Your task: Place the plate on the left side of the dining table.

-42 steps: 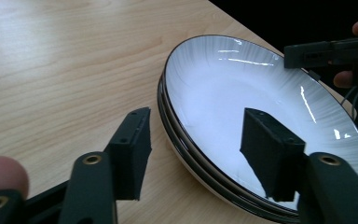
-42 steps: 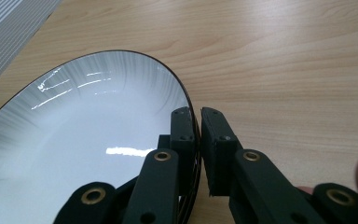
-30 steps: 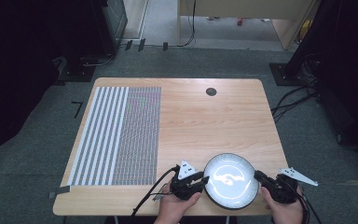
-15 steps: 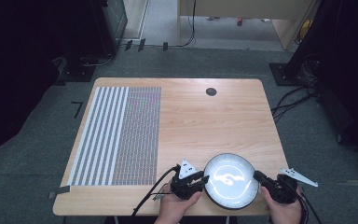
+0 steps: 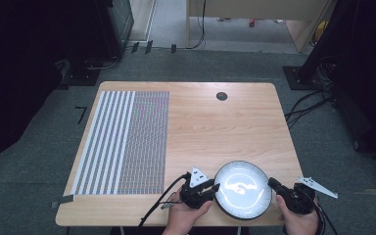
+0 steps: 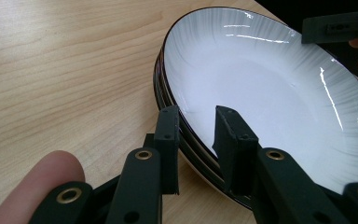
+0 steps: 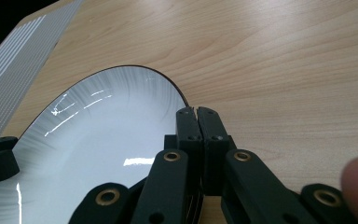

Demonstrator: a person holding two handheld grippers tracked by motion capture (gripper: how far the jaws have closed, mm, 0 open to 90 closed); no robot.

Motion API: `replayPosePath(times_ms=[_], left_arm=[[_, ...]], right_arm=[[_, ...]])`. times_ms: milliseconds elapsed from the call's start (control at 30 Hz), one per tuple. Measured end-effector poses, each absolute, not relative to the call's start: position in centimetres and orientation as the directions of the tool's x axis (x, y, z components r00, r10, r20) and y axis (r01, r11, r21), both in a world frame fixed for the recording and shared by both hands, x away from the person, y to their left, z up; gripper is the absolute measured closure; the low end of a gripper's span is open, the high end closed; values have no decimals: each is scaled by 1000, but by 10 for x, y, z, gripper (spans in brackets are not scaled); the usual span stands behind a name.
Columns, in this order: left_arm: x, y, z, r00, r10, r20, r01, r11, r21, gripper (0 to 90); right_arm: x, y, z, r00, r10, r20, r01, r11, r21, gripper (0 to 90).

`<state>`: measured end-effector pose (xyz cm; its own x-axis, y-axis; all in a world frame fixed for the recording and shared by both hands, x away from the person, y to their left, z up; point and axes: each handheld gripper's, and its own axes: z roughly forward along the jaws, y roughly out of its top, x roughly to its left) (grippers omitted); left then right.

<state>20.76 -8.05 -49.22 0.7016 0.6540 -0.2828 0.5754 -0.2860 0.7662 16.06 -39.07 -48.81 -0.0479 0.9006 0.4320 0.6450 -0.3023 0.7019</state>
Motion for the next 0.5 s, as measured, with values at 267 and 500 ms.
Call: replayPosePath(times_ms=[267, 500], left_arm=[[209, -83, -492, 702, 655, -279, 576, -293, 764, 688], [209, -82, -489, 707, 654, -268, 567, -298, 768, 684]], right_arm=[[160, -395, -486, -44, 888, 458, 635, -329, 699, 897], [158, -399, -483, -48, 887, 458, 618, -334, 712, 898]])
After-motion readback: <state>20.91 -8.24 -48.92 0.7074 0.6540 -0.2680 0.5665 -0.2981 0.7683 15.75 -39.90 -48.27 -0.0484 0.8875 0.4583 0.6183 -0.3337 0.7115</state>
